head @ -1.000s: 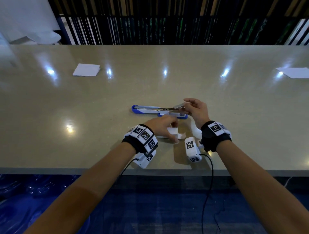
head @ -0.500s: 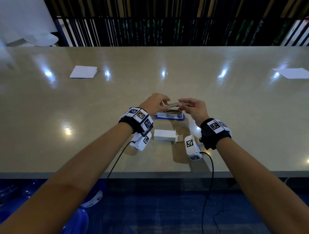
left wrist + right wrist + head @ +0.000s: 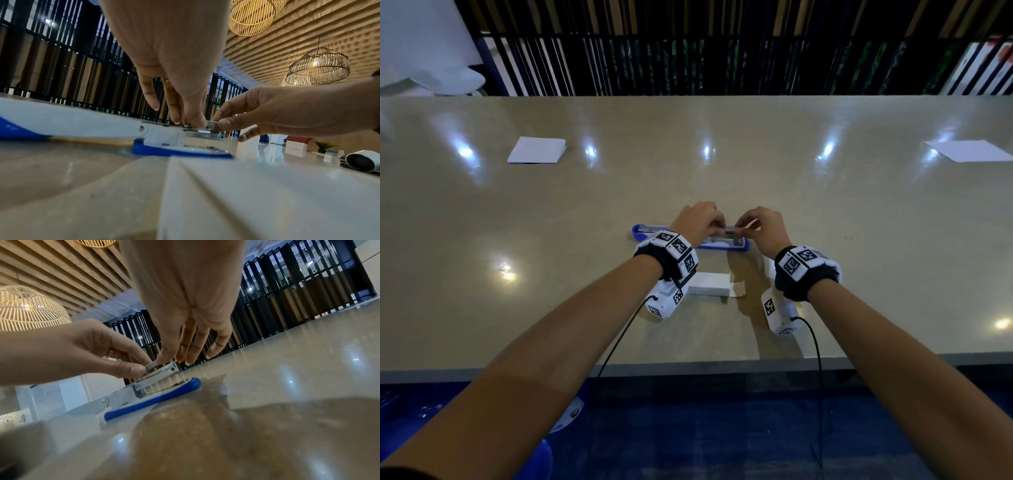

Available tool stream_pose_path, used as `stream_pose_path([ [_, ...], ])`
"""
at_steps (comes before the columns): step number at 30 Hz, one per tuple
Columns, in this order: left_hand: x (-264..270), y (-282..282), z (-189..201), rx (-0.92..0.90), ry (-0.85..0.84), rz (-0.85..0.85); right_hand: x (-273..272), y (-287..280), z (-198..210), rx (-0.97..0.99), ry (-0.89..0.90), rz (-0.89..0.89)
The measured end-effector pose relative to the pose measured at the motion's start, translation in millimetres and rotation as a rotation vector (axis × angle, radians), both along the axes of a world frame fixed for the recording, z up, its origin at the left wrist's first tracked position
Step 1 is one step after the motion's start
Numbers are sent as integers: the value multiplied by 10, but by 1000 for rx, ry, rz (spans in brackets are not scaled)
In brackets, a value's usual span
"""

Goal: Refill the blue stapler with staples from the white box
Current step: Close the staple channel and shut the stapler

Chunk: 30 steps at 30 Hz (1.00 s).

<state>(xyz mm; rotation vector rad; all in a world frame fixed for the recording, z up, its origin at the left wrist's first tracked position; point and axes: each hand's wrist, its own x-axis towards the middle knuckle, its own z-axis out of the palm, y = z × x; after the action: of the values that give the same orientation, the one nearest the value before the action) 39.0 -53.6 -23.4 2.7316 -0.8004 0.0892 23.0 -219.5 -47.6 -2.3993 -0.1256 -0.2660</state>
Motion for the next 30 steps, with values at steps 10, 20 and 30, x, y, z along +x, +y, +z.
stream_pose_path([
  [10, 1, 1, -89, -87, -13, 13, 12, -3, -15, 10, 49, -2],
  [20, -15, -5, -118, -151, -5, 35, 5, -7, -46, 37, 73, -28],
  [30, -43, 44, -172, -165, -51, 25, -20, -3, -54, 12, 56, -33],
])
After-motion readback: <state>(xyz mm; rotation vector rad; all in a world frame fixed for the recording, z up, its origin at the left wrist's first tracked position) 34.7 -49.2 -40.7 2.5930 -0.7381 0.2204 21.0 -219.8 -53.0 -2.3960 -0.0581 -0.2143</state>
